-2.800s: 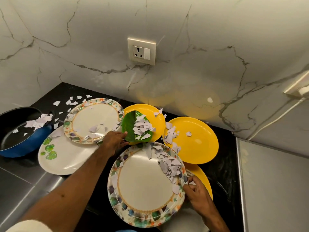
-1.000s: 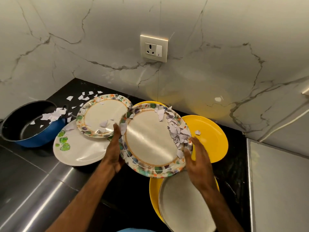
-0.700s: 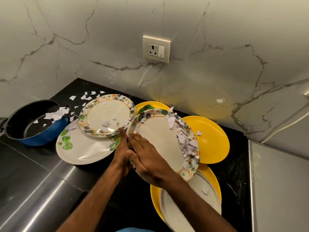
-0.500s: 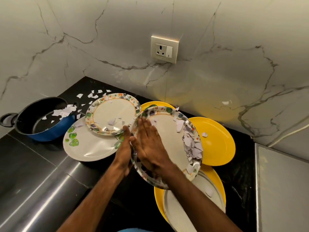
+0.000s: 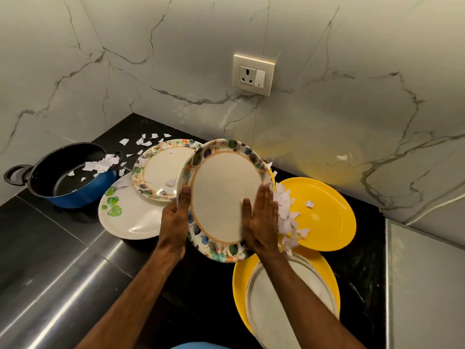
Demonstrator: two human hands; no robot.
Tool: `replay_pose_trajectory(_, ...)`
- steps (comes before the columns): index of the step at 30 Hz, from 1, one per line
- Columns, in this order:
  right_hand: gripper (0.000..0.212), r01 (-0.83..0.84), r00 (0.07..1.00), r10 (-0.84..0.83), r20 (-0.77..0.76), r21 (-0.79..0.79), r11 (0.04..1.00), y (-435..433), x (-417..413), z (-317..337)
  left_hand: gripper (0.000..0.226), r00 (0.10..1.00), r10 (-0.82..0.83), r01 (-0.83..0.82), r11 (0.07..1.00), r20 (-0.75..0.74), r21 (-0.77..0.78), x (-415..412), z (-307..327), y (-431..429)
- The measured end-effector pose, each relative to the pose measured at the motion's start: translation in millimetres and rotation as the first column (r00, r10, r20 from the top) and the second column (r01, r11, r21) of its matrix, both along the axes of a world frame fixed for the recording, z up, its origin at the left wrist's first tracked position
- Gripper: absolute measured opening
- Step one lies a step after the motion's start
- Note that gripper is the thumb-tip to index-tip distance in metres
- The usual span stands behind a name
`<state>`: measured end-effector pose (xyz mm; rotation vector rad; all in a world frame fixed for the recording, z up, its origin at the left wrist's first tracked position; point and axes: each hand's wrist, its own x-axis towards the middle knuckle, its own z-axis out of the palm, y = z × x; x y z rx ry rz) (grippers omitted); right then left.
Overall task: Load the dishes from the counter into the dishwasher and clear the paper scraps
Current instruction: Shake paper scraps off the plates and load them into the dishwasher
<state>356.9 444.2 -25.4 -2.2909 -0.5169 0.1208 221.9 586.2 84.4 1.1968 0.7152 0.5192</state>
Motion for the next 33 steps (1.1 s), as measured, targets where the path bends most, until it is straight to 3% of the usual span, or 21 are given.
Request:
replay_pose_trajectory(2,0.079,0.032,0.999,-0.033,-0.041,-0.031,0.999,-6,-9,-11,0.032,1.000,0.027,-0.028,0.997,0.009,0.072,3,1,-2)
replay_pose_trajectory(5,0.079,0.088,0.996,-0.087,-0.031,0.053,0.995,-9,-21,-8,0.025,0.999,0.052,-0.053,0.995,0.009,0.084,9,3,-3)
replay_pose_trajectory(7,0.073,0.005,1.000,-0.004,-0.009,0.136,0.991,-7,-32,3,0.025,0.998,0.063,-0.064,0.995,0.014,0.075,12,5,-6)
replay_pose_trajectory(10,0.071,-0.185,0.982,0.177,0.066,0.138,0.973,-2,-49,19,0.027,0.997,0.066,-0.070,0.992,0.037,0.101,16,5,-13)
replay_pose_trajectory(12,0.070,-0.201,0.979,0.191,0.075,0.156,0.967,-1,-54,17,0.029,0.993,0.097,-0.104,0.987,0.060,0.123,16,6,-15)
replay_pose_trajectory(15,0.068,-0.099,0.995,0.099,0.006,0.148,0.984,-7,-49,-1,0.035,0.985,0.153,-0.163,0.978,0.080,0.132,14,6,-10)
replay_pose_trajectory(18,0.072,0.123,0.986,-0.106,-0.126,0.133,0.983,-20,-41,-19,0.044,0.979,0.193,-0.203,0.964,0.072,0.174,10,9,0)
replay_pose_trajectory(22,0.069,0.219,0.970,-0.181,-0.163,0.259,0.941,-28,-39,-18,0.034,0.981,0.187,-0.194,0.968,0.053,0.161,5,12,8)
replay_pose_trajectory(24,0.065,0.249,0.964,-0.196,-0.177,0.366,0.897,-26,-40,-1,0.032,0.988,0.153,-0.156,0.977,0.037,0.143,3,12,9)
replay_pose_trajectory(27,0.047,0.424,0.900,-0.291,-0.324,0.504,0.752,-27,-30,25,0.036,0.992,0.123,-0.124,0.986,0.015,0.109,-1,10,8)
replay_pose_trajectory(30,0.038,0.566,0.814,-0.356,-0.459,0.491,0.662,-40,-14,27,0.041,0.995,0.091,-0.087,0.991,-0.034,0.105,-7,4,10)
replay_pose_trajectory(33,0.032,0.587,0.799,-0.395,-0.453,0.448,0.674,-53,-16,25,0.038,0.997,0.048,-0.044,0.997,-0.060,0.062,-14,1,13)
